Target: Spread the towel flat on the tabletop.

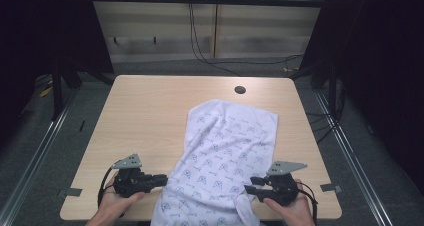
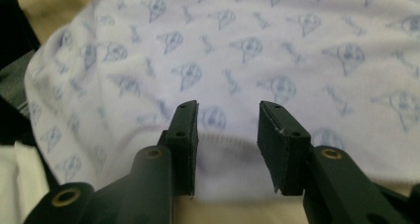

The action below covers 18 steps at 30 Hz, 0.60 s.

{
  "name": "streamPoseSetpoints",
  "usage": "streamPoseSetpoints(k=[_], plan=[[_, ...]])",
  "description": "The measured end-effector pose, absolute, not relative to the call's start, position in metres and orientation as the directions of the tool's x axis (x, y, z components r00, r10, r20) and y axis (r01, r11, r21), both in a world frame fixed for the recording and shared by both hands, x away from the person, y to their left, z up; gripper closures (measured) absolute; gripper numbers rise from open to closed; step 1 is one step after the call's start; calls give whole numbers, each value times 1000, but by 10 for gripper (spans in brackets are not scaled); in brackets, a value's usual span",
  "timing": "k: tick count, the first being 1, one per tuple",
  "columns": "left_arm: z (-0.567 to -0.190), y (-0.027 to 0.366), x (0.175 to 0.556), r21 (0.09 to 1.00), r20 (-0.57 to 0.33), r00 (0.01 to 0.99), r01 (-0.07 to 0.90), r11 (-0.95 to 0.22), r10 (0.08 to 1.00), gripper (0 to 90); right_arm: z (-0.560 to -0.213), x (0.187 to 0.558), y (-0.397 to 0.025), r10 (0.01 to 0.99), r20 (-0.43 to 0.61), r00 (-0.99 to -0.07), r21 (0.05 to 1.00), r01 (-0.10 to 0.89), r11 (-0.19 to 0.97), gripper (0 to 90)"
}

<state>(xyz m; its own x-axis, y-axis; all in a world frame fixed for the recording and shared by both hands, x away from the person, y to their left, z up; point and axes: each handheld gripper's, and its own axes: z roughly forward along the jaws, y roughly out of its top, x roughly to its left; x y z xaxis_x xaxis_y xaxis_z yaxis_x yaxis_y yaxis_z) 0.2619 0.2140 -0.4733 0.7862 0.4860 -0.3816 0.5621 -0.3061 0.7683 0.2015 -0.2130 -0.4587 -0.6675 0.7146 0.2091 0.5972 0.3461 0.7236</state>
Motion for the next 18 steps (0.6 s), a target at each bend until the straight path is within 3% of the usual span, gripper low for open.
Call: streamPoseSetpoints(k=[5,11,18], plan=[[-486,201,292,730,-353,747,597,-334,564,755,-475,232,-208,708,265,-654,693,640,332,548],[-501,177,300,676,-336,755,610,-415,563,666,-485,229,-206,674,274,-686,638,654,406,538],[-496,168,291,691,-348,780,589,-420,520,658,-487,212,-225,672,253,-696,609,654,448,678]])
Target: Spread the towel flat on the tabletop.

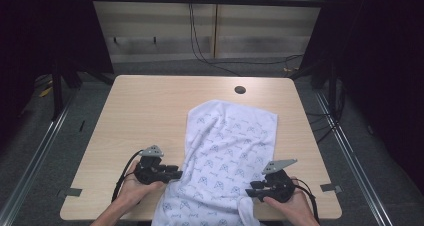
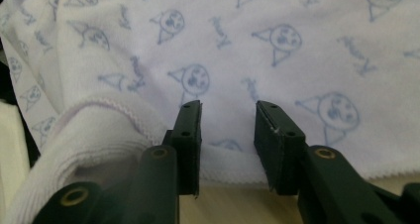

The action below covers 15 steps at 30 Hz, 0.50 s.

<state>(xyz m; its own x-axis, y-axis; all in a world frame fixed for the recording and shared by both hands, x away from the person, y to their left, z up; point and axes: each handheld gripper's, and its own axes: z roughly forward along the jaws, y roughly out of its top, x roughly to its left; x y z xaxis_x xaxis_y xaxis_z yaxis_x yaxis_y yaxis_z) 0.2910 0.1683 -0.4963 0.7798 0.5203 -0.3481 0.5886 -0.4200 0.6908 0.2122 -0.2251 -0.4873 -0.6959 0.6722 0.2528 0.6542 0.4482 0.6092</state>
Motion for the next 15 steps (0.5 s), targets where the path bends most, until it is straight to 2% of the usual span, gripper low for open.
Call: streamPoseSetpoints(k=[1,2,3,4,7,8,9,10,13,15], plan=[[-497,167,291,692,-352,779,590,-416,519,654,-487,210,-228,670,257,-696,606,656,450,706],[-497,166,291,695,-356,781,588,-414,513,645,-487,209,-230,669,259,-697,610,655,447,777],[-497,166,291,695,-356,781,588,-414,513,629,-487,209,-230,669,259,-697,610,655,447,777],[-496,164,290,696,-361,782,588,-411,507,603,-484,208,-232,657,264,-706,621,646,445,900],[-495,159,290,693,-363,787,586,-420,499,568,-482,206,-234,650,264,-713,622,641,451,900],[-495,158,289,696,-359,789,582,-420,499,565,-481,205,-236,647,272,-713,635,638,436,878],[-494,157,288,699,-348,797,571,-430,493,596,-479,204,-239,640,287,-713,654,634,413,781],[-494,157,288,703,-333,802,561,-437,495,656,-477,202,-241,641,294,-710,667,632,394,735],[-496,156,287,693,-323,809,556,-459,491,839,-469,197,-243,615,281,-736,702,595,392,659],[-497,155,287,689,-321,806,559,-461,497,869,-469,196,-242,615,278,-738,698,595,399,651]])
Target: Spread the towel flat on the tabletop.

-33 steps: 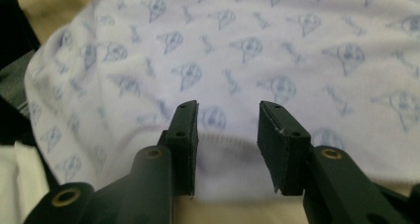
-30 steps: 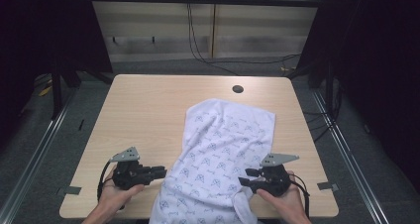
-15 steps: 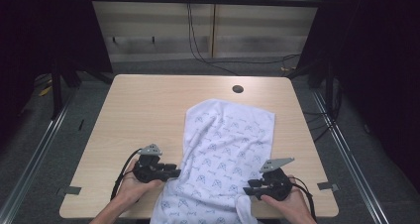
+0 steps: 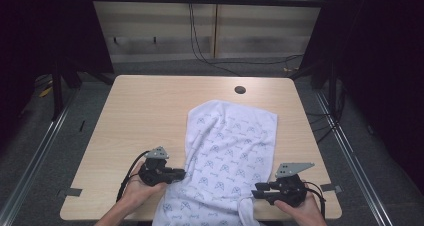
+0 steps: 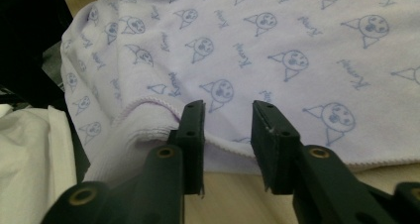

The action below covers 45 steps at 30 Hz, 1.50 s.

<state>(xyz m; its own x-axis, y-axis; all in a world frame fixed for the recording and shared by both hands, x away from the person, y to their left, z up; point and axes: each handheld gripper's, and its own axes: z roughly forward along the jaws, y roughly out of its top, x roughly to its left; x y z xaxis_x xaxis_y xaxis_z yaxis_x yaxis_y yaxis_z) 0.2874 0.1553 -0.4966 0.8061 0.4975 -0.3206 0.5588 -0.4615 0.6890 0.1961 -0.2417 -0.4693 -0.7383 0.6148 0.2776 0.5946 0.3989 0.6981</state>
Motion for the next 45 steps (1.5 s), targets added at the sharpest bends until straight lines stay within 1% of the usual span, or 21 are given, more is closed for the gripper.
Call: streamPoseSetpoints(k=[1,3,4,5,6,7,12,13,15,18,19,23,25,29,32,34,36,38,39,41,45], plan=[[-498,154,288,681,-309,805,559,-474,506,874,-475,196,-236,605,273,-748,686,592,422,610],[-498,154,288,677,-307,799,565,-472,516,878,-483,198,-231,614,266,-743,657,606,449,599],[-498,155,289,677,-294,798,562,-475,526,879,-486,200,-228,615,259,-744,646,607,463,664],[-498,155,289,677,-294,798,562,-475,526,882,-488,201,-227,602,271,-751,642,608,468,781],[-498,156,290,675,-292,794,566,-473,533,882,-488,201,-227,602,271,-751,642,608,468,781],[-497,159,290,677,-277,784,570,-466,556,884,-484,203,-231,586,272,-763,669,588,455,891],[-497,165,290,677,-294,761,593,-436,578,886,-471,199,-257,604,275,-748,718,578,389,899],[-496,165,289,682,-304,766,590,-433,566,886,-467,192,-278,637,261,-726,727,581,365,900],[-494,163,286,691,-332,775,588,-421,538,884,-466,186,-291,664,252,-704,727,591,351,900],[-492,156,280,695,-306,792,566,-444,529,883,-469,176,-307,695,241,-677,720,605,340,895],[-492,155,279,698,-298,792,562,-445,532,884,-470,174,-311,716,231,-658,716,614,333,867],[-490,156,278,708,-356,799,569,-418,485,880,-468,168,-321,744,241,-623,731,621,283,758],[-486,150,272,720,-364,811,557,-413,458,881,-466,173,-311,738,235,-632,731,616,294,706],[-487,129,257,710,-374,854,515,-481,361,868,-462,194,-278,706,224,-672,739,589,327,672],[-484,124,257,725,-376,861,503,-471,342,769,-462,207,-251,666,229,-710,735,574,359,672],[-479,134,269,738,-383,845,523,-427,373,703,-466,214,-232,640,224,-735,724,565,396,675],[-478,150,288,738,-400,807,565,-369,435,704,-469,217,-223,639,212,-739,711,565,418,677],[-479,155,295,737,-402,793,577,-352,457,750,-472,220,-221,641,220,-735,704,575,417,681],[-484,164,309,726,-409,750,613,-312,520,768,-474,223,-222,655,219,-723,696,587,415,681],[-488,164,315,714,-403,739,623,-319,540,771,-476,225,-227,667,224,-711,697,595,400,673],[-496,140,329,713,-315,771,577,-398,554,657,-477,225,-239,692,234,-683,699,613,369,654]])
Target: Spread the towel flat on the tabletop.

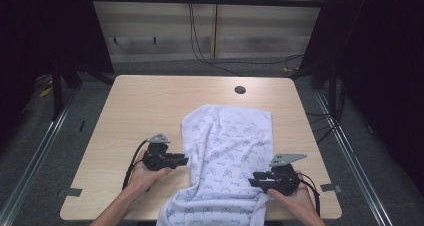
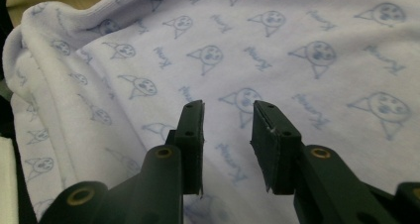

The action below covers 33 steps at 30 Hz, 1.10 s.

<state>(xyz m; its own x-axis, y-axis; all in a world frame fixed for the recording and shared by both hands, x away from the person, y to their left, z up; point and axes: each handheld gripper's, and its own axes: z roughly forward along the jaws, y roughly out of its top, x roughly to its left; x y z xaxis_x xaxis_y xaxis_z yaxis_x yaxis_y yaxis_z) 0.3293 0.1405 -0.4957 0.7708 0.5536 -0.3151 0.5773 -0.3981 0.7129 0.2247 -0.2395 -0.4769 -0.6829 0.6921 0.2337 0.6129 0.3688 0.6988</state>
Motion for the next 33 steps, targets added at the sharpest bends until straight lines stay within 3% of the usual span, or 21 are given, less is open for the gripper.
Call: streamPoseSetpoints(k=[5,9,10,11,13,14,19,22,26,28,33], plan=[[-497,126,334,712,-270,780,556,-428,564,638,-478,224,-253,709,246,-661,704,625,338,639],[-500,118,327,709,-149,808,489,-508,570,639,-478,224,-260,728,252,-638,706,635,313,614],[-500,118,327,709,-149,808,489,-508,570,710,-477,223,-261,731,248,-636,705,636,314,607],[-499,116,324,705,-32,831,412,-577,555,769,-477,223,-261,738,247,-628,703,640,310,605],[-499,117,324,704,-31,823,421,-571,568,885,-478,223,-261,740,244,-627,699,642,314,595],[-499,118,325,701,-38,819,430,-569,572,891,-479,222,-261,743,249,-621,695,649,310,590],[-499,147,340,701,-23,762,474,-533,647,897,-479,222,-262,748,243,-618,692,651,313,575],[-501,176,355,711,-72,702,535,-457,709,897,-481,222,-260,748,243,-618,683,656,320,572],[-503,188,363,720,-73,664,551,-421,745,897,-484,224,-257,757,231,-611,665,667,335,571],[-502,191,370,715,-26,646,545,-438,763,896,-485,223,-257,766,229,-601,648,681,341,559],[-503,197,380,717,-56,606,578,-390,794,889,-483,220,-256,767,232,-599,660,675,328,538]])
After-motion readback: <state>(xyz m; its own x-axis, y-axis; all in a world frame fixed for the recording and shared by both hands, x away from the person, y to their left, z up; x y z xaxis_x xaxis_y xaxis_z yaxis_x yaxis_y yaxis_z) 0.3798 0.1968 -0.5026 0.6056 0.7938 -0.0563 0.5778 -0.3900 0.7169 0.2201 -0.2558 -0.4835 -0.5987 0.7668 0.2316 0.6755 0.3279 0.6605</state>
